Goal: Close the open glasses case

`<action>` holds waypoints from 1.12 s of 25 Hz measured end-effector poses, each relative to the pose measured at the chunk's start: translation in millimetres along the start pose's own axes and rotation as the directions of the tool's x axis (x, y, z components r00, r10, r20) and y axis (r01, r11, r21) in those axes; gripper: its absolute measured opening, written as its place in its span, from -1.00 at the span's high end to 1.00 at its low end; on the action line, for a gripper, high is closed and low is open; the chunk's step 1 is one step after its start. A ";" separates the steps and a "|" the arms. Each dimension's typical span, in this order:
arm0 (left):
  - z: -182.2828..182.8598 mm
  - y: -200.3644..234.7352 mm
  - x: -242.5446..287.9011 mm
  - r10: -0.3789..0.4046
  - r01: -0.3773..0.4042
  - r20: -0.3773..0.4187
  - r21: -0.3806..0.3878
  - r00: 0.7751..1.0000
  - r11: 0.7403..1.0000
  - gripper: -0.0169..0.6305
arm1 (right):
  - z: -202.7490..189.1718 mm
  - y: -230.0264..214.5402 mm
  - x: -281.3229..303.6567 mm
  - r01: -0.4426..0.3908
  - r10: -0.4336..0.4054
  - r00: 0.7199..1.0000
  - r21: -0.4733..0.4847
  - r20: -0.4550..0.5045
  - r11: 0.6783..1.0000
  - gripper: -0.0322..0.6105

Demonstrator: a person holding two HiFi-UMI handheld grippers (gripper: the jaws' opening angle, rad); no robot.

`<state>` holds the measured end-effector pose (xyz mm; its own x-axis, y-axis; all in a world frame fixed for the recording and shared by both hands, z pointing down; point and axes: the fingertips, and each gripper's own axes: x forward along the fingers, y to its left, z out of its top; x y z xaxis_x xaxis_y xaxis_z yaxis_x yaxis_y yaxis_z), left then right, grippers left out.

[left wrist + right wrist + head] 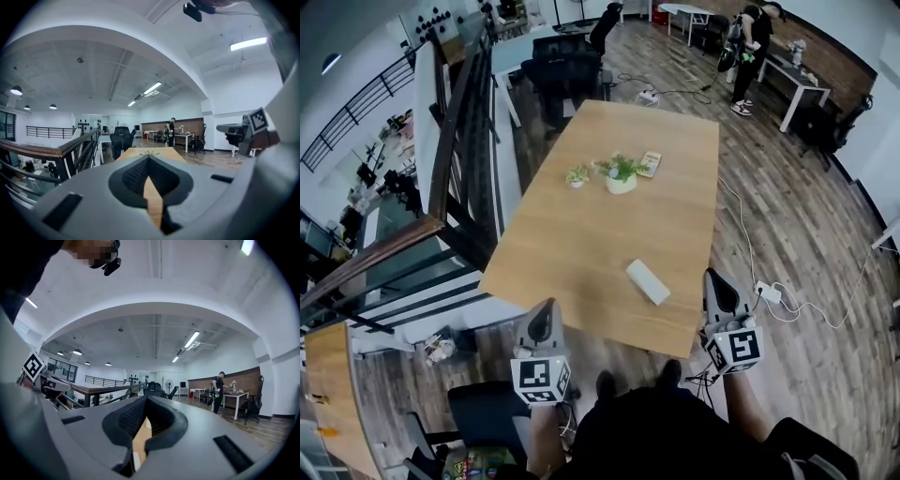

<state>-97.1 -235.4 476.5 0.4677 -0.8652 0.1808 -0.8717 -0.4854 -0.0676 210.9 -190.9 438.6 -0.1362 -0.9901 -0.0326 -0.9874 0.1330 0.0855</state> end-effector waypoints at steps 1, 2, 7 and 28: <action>1.9 -1.5 1.1 -0.005 0.005 0.004 0.002 1.000 1.000 0.95 | 1.6 -1.1 -2.0 0.003 -0.003 1.000 0.003 0.001 1.000 0.86; 4.7 -2.7 2.3 -0.009 0.009 0.011 0.004 1.000 1.000 0.95 | 4.2 -1.8 -3.4 0.006 -0.006 1.000 0.007 0.005 1.000 0.86; 17.3 -8.5 9.4 -0.029 0.029 0.041 0.019 0.999 0.999 0.95 | 15.0 -5.2 -7.7 0.031 -0.031 1.000 0.043 0.002 0.999 0.86; 37.4 -17.0 9.7 -0.051 0.050 0.081 0.019 0.995 0.999 0.95 | 31.8 -2.6 -13.6 0.024 -0.024 1.000 0.001 0.007 1.000 0.86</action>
<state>-72.2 -240.2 442.7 0.5220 -0.8465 0.1043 -0.8444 -0.5302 -0.0771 212.8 -176.3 407.2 -0.1131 -0.9927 -0.0419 -0.9904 0.1093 0.0841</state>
